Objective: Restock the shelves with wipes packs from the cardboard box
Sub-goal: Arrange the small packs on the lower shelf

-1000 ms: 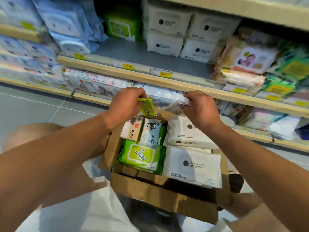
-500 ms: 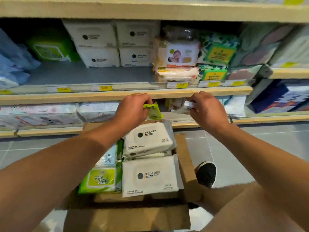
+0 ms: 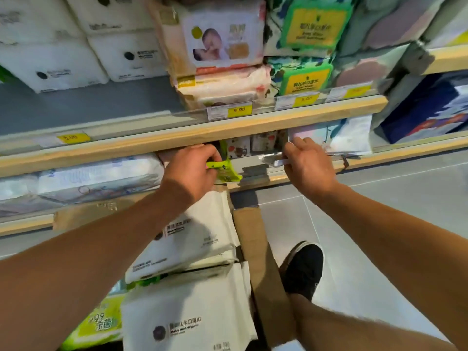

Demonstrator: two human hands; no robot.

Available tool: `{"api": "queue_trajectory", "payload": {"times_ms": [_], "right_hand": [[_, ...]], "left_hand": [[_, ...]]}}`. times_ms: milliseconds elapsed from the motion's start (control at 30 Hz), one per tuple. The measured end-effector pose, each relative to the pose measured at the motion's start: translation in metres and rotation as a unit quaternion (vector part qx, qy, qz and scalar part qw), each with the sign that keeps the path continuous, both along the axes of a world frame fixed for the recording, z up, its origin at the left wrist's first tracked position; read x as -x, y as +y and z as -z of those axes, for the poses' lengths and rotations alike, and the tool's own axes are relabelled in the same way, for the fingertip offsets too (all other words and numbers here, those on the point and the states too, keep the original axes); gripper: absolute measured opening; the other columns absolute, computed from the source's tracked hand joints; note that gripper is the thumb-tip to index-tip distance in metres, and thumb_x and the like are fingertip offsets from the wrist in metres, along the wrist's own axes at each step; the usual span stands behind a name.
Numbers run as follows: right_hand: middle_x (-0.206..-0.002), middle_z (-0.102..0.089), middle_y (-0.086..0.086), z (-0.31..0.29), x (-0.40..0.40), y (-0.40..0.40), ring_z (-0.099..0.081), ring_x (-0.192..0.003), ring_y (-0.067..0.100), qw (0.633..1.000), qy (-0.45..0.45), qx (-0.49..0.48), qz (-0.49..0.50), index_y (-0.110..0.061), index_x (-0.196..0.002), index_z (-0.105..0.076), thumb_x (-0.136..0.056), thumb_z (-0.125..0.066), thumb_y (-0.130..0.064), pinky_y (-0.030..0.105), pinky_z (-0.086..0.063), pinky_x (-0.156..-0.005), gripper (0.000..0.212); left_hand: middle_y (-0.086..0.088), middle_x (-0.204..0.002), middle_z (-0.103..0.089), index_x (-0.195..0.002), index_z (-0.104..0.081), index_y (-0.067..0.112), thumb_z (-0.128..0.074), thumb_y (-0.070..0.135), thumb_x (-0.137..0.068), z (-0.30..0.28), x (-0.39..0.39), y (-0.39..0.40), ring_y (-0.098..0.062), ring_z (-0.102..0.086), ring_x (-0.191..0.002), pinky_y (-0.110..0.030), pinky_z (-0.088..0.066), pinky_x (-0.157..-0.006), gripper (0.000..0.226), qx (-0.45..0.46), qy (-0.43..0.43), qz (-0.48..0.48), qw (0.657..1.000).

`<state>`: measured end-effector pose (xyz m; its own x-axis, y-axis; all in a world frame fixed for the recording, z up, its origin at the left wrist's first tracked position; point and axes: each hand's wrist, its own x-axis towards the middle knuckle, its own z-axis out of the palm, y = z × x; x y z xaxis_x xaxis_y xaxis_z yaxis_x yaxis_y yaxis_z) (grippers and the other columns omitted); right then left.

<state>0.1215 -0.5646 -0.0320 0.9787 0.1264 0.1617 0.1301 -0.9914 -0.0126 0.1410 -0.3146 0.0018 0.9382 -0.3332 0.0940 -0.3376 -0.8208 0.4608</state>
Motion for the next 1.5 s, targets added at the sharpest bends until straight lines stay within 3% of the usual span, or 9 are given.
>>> {"api": "queue_trajectory", "payload": {"times_ms": [167,367,567,733,867,1033,1167,1300,1500], "right_hand": [[-0.087,-0.062,0.014,0.045,-0.031,0.002,-0.055,-0.080,0.032,1.000,0.003,0.002,0.003,-0.007,-0.096,-0.062,-0.074,-0.073,-0.002,0.038,-0.046,-0.069,0.026],[-0.085,-0.062,0.014,0.084,-0.052,0.011,-0.055,-0.076,0.034,1.000,0.015,0.010,0.016,-0.006,-0.094,-0.062,-0.068,-0.076,0.000,0.037,-0.042,-0.063,0.030],[-0.095,-0.061,0.013,0.099,-0.057,0.016,-0.053,-0.089,0.035,0.996,0.022,0.047,0.066,-0.014,-0.104,-0.066,-0.073,-0.074,-0.008,0.040,-0.038,-0.075,0.032],[-0.085,-0.070,0.006,0.100,-0.057,0.013,-0.063,-0.079,0.029,0.994,0.034,0.024,0.097,-0.022,-0.096,-0.067,-0.079,-0.068,-0.008,0.037,-0.034,-0.079,0.022],[-0.090,-0.068,0.006,0.097,-0.055,0.013,-0.065,-0.081,0.030,0.995,0.018,0.000,0.101,-0.020,-0.105,-0.066,-0.086,-0.062,-0.016,0.037,-0.035,-0.080,0.020],[-0.112,-0.063,0.013,0.089,-0.054,0.019,-0.059,-0.100,0.035,0.994,0.044,-0.056,0.084,-0.012,-0.129,-0.048,-0.085,-0.062,-0.022,0.042,-0.042,-0.084,0.047],[-0.125,-0.050,0.013,0.087,-0.057,0.021,-0.050,-0.114,0.033,0.985,0.126,-0.103,0.062,-0.014,-0.132,-0.034,-0.079,-0.071,-0.027,0.043,-0.043,-0.095,0.066],[-0.133,-0.042,0.013,0.091,-0.066,0.017,-0.038,-0.127,0.032,0.973,0.199,-0.096,0.062,-0.015,-0.135,-0.033,-0.079,-0.069,-0.037,0.042,-0.034,-0.107,0.070],[-0.141,-0.035,0.011,0.094,-0.064,0.010,-0.033,-0.131,0.032,0.969,0.216,-0.104,0.057,-0.018,-0.144,-0.027,-0.078,-0.069,-0.039,0.043,-0.031,-0.110,0.081]], "left_hand": [[0.000,-0.084,-0.067,-0.088,-0.067,0.016,-0.069,0.007,-0.073,0.030,-0.026,-0.007,-0.024,-0.058,-0.079,-0.032,-0.045,-0.072,0.017,0.027,-0.010,0.019,0.999],[-0.001,-0.082,-0.068,-0.087,-0.069,0.017,-0.071,0.007,-0.070,0.051,-0.043,-0.015,-0.021,-0.057,-0.073,-0.029,-0.043,-0.066,0.020,0.033,0.002,0.008,0.999],[-0.001,-0.085,-0.067,-0.089,-0.068,0.021,-0.066,0.010,-0.073,0.053,-0.042,-0.015,-0.021,-0.059,-0.079,-0.033,-0.046,-0.072,0.020,0.014,0.044,-0.020,0.999],[0.001,-0.084,-0.068,-0.090,-0.069,0.022,-0.067,0.009,-0.074,0.050,-0.036,-0.014,-0.019,-0.058,-0.078,-0.032,-0.046,-0.071,0.020,0.021,0.052,-0.034,0.998],[0.009,-0.080,-0.061,-0.088,-0.068,0.024,-0.066,0.010,-0.075,0.047,-0.034,-0.011,-0.012,-0.054,-0.076,-0.026,-0.039,-0.068,0.019,0.004,0.046,-0.044,0.998],[0.009,-0.077,-0.061,-0.085,-0.068,0.024,-0.066,0.008,-0.073,0.043,-0.032,-0.009,-0.011,-0.053,-0.073,-0.024,-0.036,-0.066,0.020,0.001,0.044,-0.040,0.998],[0.011,-0.076,-0.060,-0.084,-0.067,0.024,-0.068,0.009,-0.074,0.044,-0.031,-0.012,-0.009,-0.052,-0.073,-0.021,-0.033,-0.065,0.019,-0.002,0.035,-0.035,0.999],[0.009,-0.075,-0.059,-0.083,-0.067,0.022,-0.069,0.007,-0.073,0.045,-0.033,-0.020,-0.011,-0.051,-0.072,-0.020,-0.030,-0.060,0.018,-0.016,0.018,-0.020,1.000],[0.000,-0.080,-0.063,-0.085,-0.063,0.020,-0.066,0.008,-0.071,0.058,-0.040,-0.039,-0.023,-0.054,-0.077,-0.026,-0.031,-0.066,0.019,-0.057,-0.048,-0.012,0.997]]}}
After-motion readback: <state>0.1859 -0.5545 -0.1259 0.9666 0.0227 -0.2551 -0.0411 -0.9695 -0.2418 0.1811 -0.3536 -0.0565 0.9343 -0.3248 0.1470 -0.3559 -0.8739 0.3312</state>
